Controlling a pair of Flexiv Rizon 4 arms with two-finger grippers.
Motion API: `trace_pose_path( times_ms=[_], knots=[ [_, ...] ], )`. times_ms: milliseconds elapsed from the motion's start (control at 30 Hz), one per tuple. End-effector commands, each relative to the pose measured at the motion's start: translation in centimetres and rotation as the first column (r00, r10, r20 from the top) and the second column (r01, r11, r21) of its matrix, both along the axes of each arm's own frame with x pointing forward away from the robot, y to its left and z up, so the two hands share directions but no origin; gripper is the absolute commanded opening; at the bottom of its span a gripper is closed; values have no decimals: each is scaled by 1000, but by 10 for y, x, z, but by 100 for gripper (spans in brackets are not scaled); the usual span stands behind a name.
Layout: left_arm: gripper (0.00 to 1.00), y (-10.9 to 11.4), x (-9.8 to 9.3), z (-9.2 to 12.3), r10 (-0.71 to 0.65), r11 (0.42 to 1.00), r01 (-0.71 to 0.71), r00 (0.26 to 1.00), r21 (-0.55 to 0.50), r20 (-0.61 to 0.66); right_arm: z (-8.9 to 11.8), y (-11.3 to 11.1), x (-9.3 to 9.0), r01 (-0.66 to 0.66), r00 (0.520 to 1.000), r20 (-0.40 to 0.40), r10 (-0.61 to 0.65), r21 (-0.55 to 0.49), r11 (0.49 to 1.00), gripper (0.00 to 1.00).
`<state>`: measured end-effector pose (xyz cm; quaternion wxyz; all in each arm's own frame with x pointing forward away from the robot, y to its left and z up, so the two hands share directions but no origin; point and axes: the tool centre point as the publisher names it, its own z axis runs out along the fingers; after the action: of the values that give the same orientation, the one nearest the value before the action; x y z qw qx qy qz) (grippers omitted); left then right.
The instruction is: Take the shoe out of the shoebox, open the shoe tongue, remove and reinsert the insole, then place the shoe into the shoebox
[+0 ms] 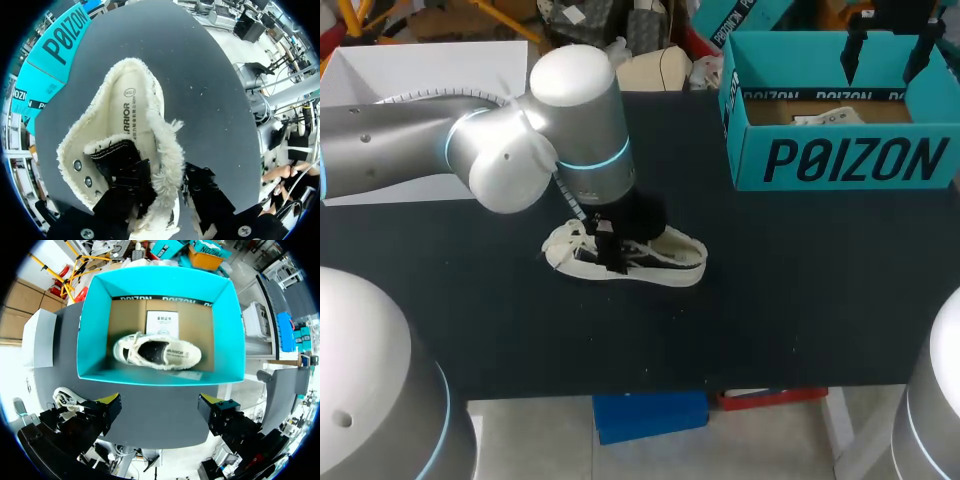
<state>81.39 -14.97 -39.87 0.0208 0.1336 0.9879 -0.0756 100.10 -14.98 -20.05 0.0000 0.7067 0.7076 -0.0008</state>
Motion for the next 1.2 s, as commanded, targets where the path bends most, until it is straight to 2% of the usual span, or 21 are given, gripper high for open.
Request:
trace_pose_path(
  times_ms=[33, 200, 333, 533, 633, 800, 967, 1200],
  knots=[
    [100, 15, -2, 39, -47, 996, 45, 998, -80, -31, 0, 0, 0, 1, 1000, 0, -1, 1, 1000, 100],
    [100, 29, 1, 87, -122, 975, 110, 991, -194, -51, 0, 0, 0, 1, 1000, 0, -1, 1, 1000, 100],
    [100, 54, 14, 124, -184, 935, 153, 980, -321, -69, 0, 0, 0, 1, 1000, 0, -1, 1, 1000, 100],
    [100, 95, 31, 163, -215, 861, 183, 976, -474, -14, 0, 0, 0, 1, 1000, 0, -1, 1, 1000, 100],
    [100, 111, 39, 174, -202, 852, 191, 979, -488, 29, 0, 0, 0, 1, 1000, 0, -1, 1, 1000, 100],
    [100, 138, 52, 187, -114, 841, 91, 993, -534, -10, 0, 0, 0, 1, 1000, 0, -1, 1, 1000, 100],
    [100, 152, 48, 187, -86, 846, 55, 996, -530, -34, 0, 0, 0, 1, 1000, 0, -1, 1, 1000, 100],
    [100, 172, 41, 177, 9, 852, -58, 995, -520, -95, 0, 0, 0, 1, 1000, 0, -1, 1, 1000, 100]
  ],
)
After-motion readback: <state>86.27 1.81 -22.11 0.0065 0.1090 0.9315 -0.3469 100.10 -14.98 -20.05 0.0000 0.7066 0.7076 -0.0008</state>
